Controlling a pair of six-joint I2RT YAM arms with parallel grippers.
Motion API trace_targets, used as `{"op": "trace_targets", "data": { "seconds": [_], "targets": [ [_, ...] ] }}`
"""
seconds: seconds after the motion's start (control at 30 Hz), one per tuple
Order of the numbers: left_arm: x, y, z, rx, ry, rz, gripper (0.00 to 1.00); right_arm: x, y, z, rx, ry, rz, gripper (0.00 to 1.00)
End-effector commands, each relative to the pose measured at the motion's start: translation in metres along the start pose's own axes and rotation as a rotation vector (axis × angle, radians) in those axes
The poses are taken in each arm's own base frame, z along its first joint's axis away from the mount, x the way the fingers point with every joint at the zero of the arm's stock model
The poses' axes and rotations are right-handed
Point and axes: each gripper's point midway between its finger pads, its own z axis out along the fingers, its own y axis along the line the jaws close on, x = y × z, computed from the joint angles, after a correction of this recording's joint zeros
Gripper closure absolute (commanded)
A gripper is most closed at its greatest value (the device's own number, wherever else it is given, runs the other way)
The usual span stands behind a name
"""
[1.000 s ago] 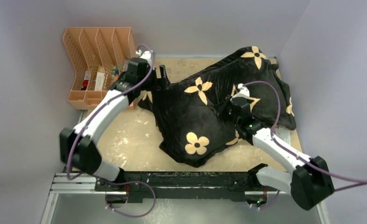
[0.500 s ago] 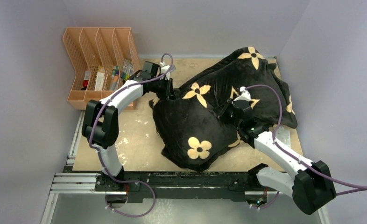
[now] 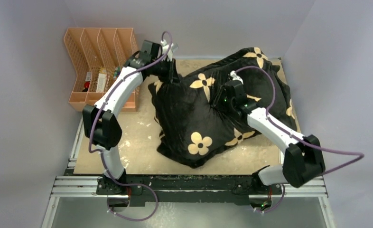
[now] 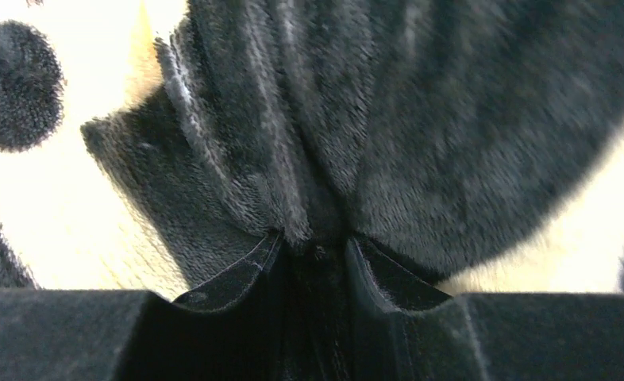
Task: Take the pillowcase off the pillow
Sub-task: Turn over the pillow at the center of the board.
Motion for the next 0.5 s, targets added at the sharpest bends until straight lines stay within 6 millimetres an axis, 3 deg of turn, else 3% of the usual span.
{"op": "trace_targets", "data": {
  "seconds": [0.0, 0.17, 0.27, 0.33, 0.37, 0.4, 0.47],
  "targets": [
    [-0.068, -0.092, -0.053, 0.192, -0.131, 0.164, 1.0, 0.019, 0.031, 0.022, -0.066, 0.154, -0.039, 0.66],
    [-0.121, -0.14, -0.097, 0.26, -0.298, 0.222, 1.0, -0.038, 0.102, 0.049, -0.232, 0.095, -0.108, 0.66],
    [-0.116, -0.151, -0.106, 0.276, -0.305, 0.264, 1.0, -0.063, 0.136, 0.051, -0.298, 0.106, -0.171, 0.65],
    [-0.099, -0.142, -0.102, 0.212, -0.27, 0.279, 1.0, -0.067, 0.138, 0.05, -0.299, 0.105, -0.185, 0.64],
    [-0.088, -0.133, -0.098, 0.16, -0.248, 0.278, 1.0, -0.064, 0.13, 0.048, -0.264, 0.106, -0.186, 0.61],
    [-0.069, -0.121, -0.088, 0.103, -0.207, 0.266, 1.0, -0.057, 0.116, 0.047, -0.218, 0.11, -0.182, 0.56],
    [-0.034, -0.118, -0.075, 0.03, -0.153, 0.303, 1.0, -0.04, 0.086, 0.039, -0.14, 0.116, -0.158, 0.5]
  ]
}}
